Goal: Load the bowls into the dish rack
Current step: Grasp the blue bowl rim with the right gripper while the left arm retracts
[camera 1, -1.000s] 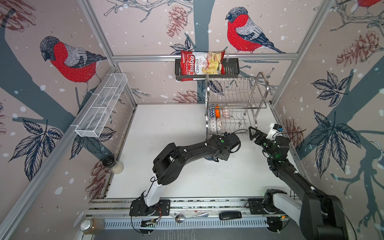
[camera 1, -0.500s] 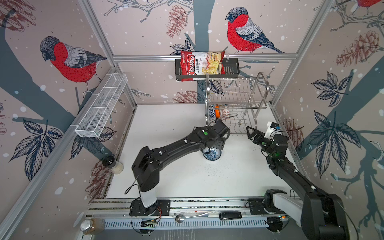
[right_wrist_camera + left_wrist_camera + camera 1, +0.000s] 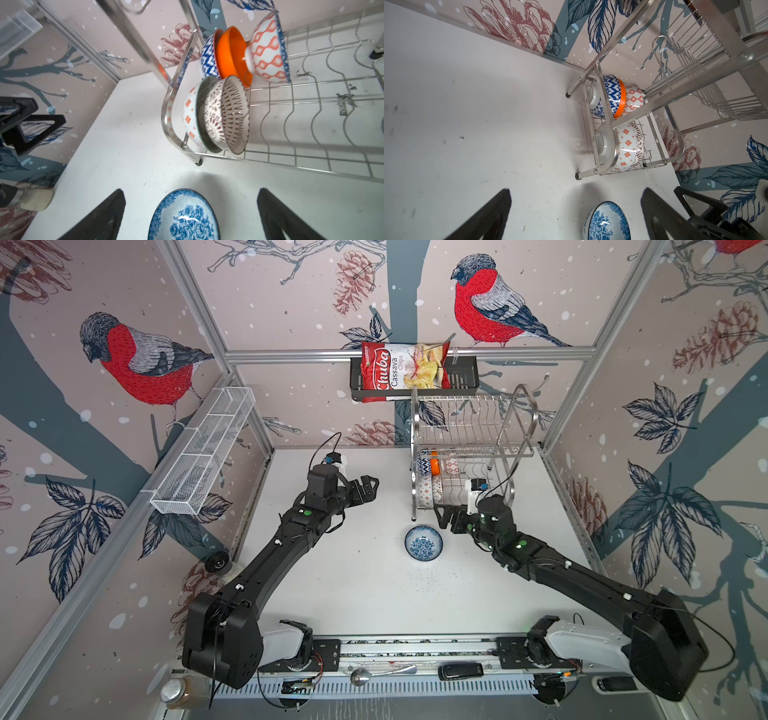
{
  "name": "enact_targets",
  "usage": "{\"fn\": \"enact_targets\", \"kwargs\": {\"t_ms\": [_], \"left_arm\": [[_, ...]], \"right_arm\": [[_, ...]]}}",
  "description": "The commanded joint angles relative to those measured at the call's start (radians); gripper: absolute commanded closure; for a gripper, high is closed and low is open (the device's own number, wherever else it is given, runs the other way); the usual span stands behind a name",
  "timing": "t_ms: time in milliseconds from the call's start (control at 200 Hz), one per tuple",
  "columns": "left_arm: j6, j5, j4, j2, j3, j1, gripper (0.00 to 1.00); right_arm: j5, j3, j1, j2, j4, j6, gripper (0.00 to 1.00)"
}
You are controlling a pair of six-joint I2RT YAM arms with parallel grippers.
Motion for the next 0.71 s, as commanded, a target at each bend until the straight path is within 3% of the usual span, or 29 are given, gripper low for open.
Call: {"fn": "enact_targets", "kwargs": {"t_ms": [0, 210, 365, 440, 700], "left_arm": [[-0.088, 0.086, 0.106, 0.053, -0.028, 0.044, 0.02], [-0.219, 0.362, 0.234, 0.201, -0.057, 0.229, 0.02], [-0.24, 0.363, 0.242, 0.213, -0.071, 0.233, 0.03], [-0.215, 0.334, 0.209, 0.2, -0.065, 0.223, 0.02], [-0.182, 0.299, 0.165, 0.191, -0.052, 0.212, 0.02]], "right_arm": [[0.156, 0.086, 0.089, 0.086, -0.167, 0.034, 0.0], [0.171, 0.296, 0.237, 0.32, -0.35, 0.084, 0.12], [0.226, 0.401, 0.285, 0.463, -0.432, 0.069, 0.24], [0.182, 0.403, 0.286, 0.502, -0.423, 0.057, 0.37], [0.196, 0.387, 0.314, 0.561, -0.447, 0.045, 0.47]]}}
